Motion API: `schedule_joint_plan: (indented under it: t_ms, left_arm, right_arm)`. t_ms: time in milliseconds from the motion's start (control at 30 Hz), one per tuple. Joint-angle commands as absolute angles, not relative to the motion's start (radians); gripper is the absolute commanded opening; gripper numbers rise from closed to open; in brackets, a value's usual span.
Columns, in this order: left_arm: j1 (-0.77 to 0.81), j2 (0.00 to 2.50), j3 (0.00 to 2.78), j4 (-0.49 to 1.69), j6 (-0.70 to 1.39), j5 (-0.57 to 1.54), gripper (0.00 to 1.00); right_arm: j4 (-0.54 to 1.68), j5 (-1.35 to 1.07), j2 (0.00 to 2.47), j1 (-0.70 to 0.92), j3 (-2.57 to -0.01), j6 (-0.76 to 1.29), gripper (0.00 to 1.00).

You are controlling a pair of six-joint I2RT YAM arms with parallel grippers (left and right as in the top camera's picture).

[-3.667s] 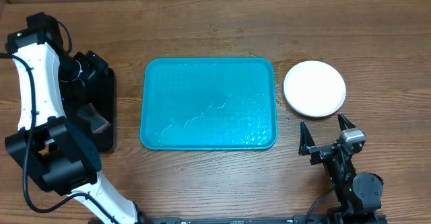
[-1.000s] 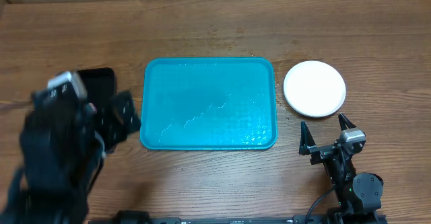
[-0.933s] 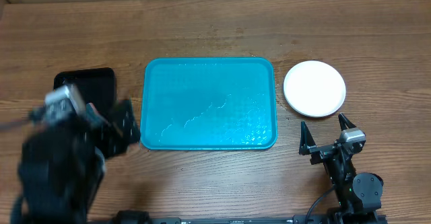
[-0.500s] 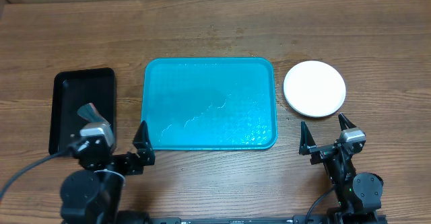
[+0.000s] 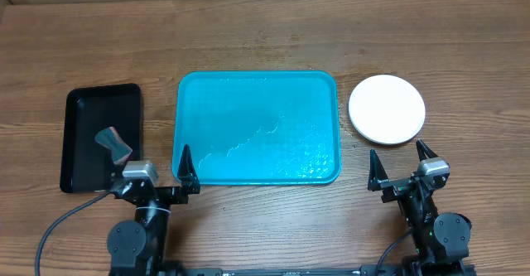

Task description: Clean dirty plates on tray and stack at the side

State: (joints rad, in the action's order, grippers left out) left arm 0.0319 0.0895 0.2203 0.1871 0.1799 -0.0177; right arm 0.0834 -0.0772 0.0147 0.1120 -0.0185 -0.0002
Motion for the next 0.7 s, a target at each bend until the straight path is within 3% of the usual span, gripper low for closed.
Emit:
schedule_joint_plan:
  t_ms: [0,333,667]
  left_arm:
    - [0.013,0.052,0.172,0.144,0.16,-0.003,1.0]
    - [-0.025,0.012,0.016,-0.084,0.162,-0.006,1.0]
    - [-0.026,0.003,0.004,-0.083,0.09,-0.01,1.0]
  right_arm:
    - [0.079,-0.068,0.003,0.11,-0.008,0.001,1.0]
    - [0.079,-0.068,0.003,0.11,-0.008,0.001,1.0]
    - [0.079,-0.068,0.003,0.11,-0.008,0.001,1.0]
